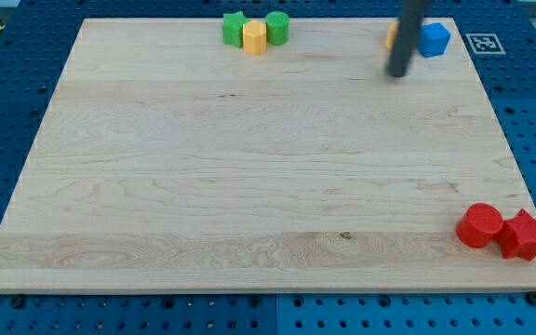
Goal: Separate the yellow heart from the group of block
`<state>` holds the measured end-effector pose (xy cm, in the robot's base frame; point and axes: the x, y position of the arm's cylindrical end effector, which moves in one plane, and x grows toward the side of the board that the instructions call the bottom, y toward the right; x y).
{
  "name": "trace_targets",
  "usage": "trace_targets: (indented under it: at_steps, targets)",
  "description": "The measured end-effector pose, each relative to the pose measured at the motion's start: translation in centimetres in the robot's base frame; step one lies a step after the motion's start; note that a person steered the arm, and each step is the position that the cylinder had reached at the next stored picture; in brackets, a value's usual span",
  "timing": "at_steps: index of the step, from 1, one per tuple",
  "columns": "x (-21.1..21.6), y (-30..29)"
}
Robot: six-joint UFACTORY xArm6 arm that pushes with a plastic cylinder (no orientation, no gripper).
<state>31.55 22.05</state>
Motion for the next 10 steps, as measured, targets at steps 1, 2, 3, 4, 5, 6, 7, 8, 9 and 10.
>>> trace_targets:
  at_steps: [1, 2, 3, 4, 5, 6, 7, 8, 9, 10]
  targets:
    - [-0.2, 9.4]
    - [-3.8, 12.1]
    - [-9.6, 8.4]
    - [-12.4, 4.7]
    - [-12.3, -0.8]
    - [-10.0, -3.7]
    - [-7.1, -5.5]
    - [-6.7, -5.5]
    - [-9.9, -5.5]
    - [-12.3, -6.2]
